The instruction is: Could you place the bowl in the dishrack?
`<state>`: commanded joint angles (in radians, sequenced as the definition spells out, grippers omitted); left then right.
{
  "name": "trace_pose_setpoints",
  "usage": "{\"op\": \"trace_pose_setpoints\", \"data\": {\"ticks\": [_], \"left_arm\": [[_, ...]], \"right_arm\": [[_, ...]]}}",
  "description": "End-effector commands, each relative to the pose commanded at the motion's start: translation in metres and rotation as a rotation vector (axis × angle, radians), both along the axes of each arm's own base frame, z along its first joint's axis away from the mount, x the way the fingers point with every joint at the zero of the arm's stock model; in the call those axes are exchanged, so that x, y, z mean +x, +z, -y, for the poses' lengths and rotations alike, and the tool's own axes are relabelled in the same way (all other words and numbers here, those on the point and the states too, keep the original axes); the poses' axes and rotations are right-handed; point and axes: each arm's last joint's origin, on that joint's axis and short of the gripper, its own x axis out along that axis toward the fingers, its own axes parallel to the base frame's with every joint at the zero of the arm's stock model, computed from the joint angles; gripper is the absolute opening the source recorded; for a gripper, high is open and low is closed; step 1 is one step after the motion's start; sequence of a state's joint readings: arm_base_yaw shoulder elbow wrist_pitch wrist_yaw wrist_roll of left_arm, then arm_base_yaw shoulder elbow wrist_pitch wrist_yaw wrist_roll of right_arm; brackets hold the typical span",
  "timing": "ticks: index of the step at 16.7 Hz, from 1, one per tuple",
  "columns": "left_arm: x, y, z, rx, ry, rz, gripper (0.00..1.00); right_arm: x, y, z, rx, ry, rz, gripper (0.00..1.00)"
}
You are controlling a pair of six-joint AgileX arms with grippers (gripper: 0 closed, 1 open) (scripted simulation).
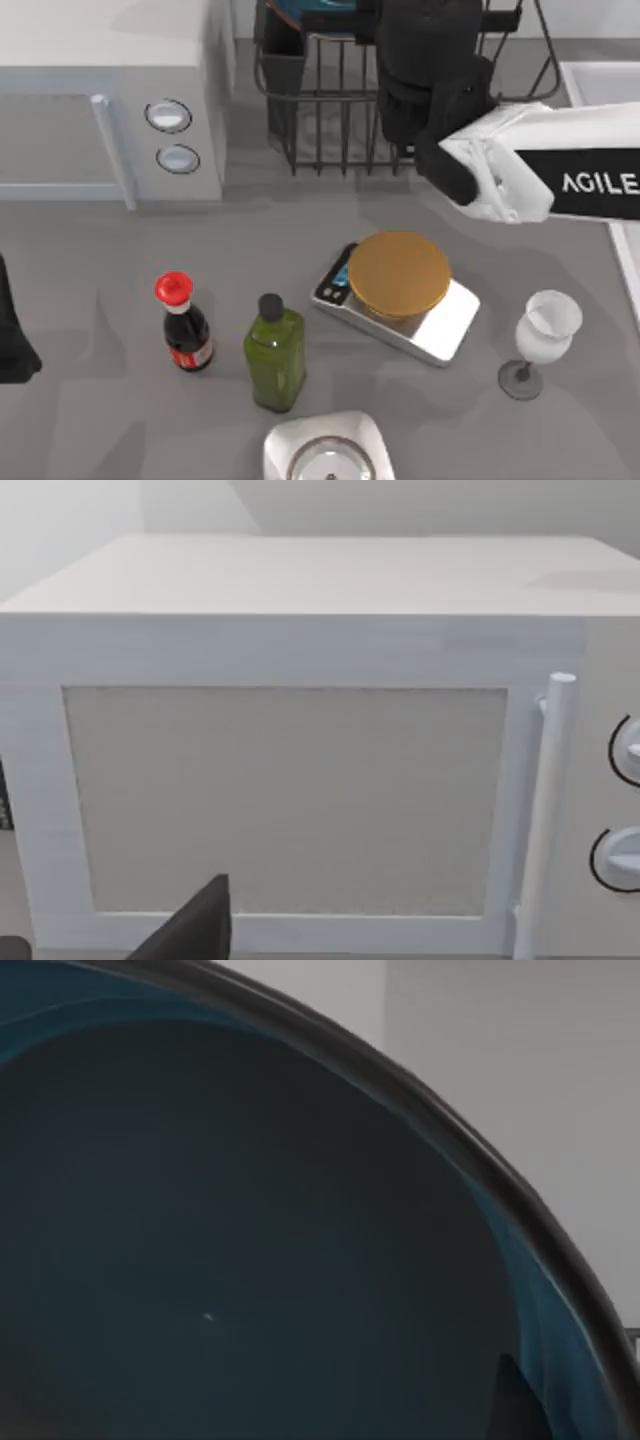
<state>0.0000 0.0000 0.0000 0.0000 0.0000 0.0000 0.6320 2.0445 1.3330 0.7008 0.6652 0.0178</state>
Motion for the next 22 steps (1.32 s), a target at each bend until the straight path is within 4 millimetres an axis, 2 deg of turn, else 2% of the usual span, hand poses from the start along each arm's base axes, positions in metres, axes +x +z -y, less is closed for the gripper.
{"op": "trace_pose_setpoints", "data": {"ticks": [3, 16, 22], "left_arm": [[0.0000, 0.0000, 0.0000, 0.000, 0.000, 0.000, 1.00], [0.0000, 0.0000, 0.0000, 0.000, 0.000, 0.000, 1.00], [0.0000, 0.0000, 0.0000, 0.000, 0.000, 0.000, 1.00]], "right_arm": [[0.0000, 0.0000, 0.0000, 0.000, 0.000, 0.000, 0.00], [0.0000, 0.0000, 0.0000, 0.000, 0.000, 0.000, 0.98], [0.0000, 0.0000, 0.0000, 0.000, 0.000, 0.000, 1.00]]}}
